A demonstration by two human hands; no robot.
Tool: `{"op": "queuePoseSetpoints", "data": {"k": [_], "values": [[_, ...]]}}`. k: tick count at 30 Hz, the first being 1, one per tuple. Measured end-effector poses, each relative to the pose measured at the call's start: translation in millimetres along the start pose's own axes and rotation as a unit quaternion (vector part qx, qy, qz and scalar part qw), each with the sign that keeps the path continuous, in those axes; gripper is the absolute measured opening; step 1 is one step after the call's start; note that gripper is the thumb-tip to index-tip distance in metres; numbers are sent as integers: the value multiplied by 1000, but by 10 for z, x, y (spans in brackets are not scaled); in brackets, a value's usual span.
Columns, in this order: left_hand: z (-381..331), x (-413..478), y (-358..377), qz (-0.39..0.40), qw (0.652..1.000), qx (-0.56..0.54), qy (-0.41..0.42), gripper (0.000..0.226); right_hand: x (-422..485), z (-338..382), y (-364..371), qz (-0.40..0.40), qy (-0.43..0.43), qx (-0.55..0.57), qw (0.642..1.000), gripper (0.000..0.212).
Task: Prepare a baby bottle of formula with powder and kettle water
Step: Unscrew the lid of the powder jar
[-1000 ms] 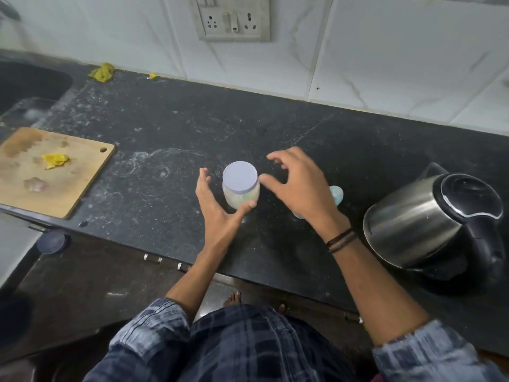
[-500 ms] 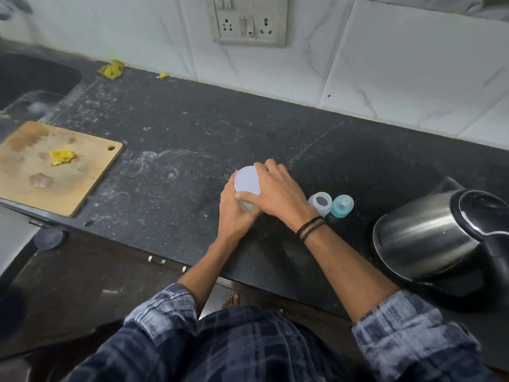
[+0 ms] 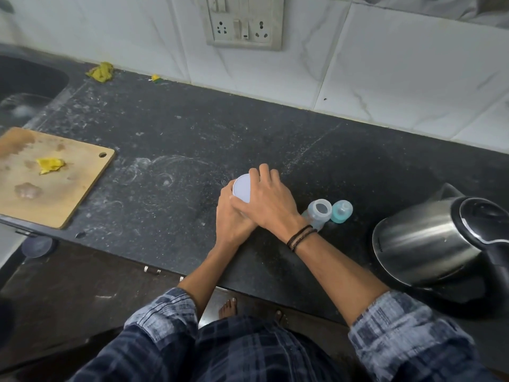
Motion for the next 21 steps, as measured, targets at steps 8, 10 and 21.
{"op": "queuePoseSetpoints", "data": {"k": [8,10,21], "values": [[29,27,-16,14,1000,-8,-9,86,52,-14,86,-101,-8,-44,994,66],[85,46,-4,23,1000,-9,-13,94,71,-22,98,-125,-15,-42,991,61],[7,81,-90,30,999,4,37,89,114,-74,132,-188,-64,-26,980,54]]}}
Point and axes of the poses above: each hand's wrist, its own x-axis towards the middle knuckle, its own y-axis out of the palm, z = x × y, the point moved 2 cm from there along x, towards the middle knuckle, and after that the axes turned 10 degrees about z, right-handed, at the moved point
